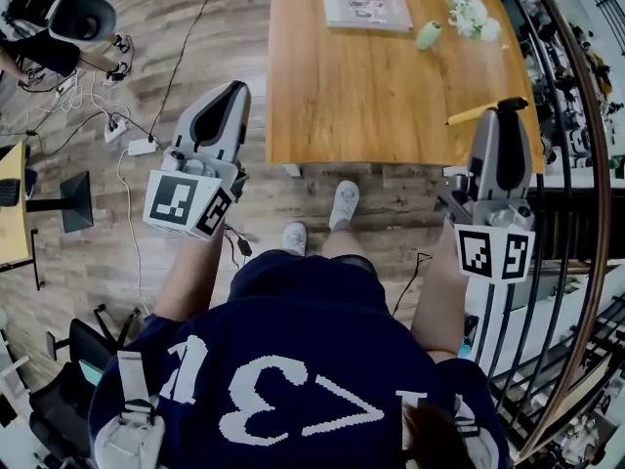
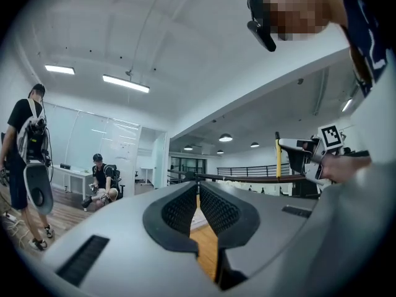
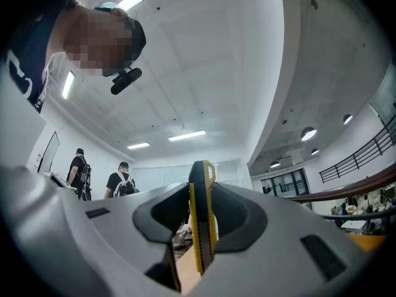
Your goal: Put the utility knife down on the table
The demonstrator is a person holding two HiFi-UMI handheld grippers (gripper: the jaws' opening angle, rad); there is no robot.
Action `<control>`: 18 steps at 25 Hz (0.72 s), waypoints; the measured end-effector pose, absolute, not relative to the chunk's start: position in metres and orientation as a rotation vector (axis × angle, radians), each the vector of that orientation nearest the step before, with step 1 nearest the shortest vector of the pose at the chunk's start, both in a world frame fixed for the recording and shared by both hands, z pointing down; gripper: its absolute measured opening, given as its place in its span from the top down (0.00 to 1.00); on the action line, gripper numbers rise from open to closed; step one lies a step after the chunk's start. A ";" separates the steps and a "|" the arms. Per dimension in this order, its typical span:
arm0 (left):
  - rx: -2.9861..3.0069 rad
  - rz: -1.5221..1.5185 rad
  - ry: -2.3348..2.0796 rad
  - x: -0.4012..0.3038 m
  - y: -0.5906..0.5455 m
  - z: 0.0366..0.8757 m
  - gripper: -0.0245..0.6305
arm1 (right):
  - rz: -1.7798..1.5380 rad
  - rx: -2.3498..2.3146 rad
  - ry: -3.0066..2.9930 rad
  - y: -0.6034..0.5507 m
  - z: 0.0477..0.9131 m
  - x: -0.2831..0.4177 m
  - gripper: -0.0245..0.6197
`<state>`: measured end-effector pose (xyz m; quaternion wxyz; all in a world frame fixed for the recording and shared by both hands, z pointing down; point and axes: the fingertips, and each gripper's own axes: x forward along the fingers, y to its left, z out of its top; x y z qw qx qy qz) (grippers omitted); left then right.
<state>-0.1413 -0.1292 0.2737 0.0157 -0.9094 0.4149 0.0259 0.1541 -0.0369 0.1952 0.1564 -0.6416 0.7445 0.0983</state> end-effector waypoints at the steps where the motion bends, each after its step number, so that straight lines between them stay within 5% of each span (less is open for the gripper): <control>1: -2.817 0.077 1.301 -0.139 -0.137 0.274 0.92 | 0.285 -1.821 2.141 -0.049 0.195 0.156 0.77; 18: -2.576 0.101 1.677 -0.077 -0.270 0.269 0.92 | 0.305 -1.486 2.375 -0.244 0.174 0.223 0.77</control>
